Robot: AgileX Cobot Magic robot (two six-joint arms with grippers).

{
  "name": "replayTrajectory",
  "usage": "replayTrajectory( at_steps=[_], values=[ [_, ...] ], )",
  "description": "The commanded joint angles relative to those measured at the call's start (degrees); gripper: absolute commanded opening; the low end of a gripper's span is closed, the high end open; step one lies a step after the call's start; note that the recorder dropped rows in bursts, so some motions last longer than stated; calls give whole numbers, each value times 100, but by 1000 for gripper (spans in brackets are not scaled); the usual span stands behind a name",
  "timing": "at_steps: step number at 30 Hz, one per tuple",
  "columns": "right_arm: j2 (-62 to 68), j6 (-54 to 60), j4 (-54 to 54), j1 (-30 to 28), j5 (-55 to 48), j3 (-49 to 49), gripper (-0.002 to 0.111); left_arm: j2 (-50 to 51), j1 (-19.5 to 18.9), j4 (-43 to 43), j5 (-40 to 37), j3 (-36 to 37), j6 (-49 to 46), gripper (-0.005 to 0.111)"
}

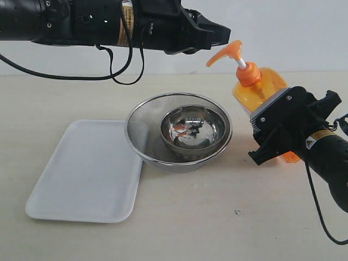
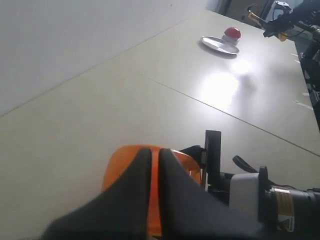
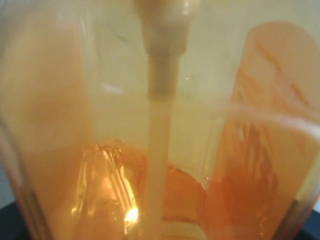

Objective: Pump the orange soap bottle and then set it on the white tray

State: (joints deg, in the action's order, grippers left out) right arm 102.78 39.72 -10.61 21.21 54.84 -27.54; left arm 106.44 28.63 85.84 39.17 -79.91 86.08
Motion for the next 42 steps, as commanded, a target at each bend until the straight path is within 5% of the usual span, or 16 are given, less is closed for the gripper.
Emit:
replayTrajectory(
  at_steps=[1,42],
  values=[
    [-44,-65,73,0,-31,-5,0,18,54,-116,50,-25,-5,5],
    [-44,-148,96,0,-63,-5,0,-296,257,151,-357,-35,-167,5]
  ],
)
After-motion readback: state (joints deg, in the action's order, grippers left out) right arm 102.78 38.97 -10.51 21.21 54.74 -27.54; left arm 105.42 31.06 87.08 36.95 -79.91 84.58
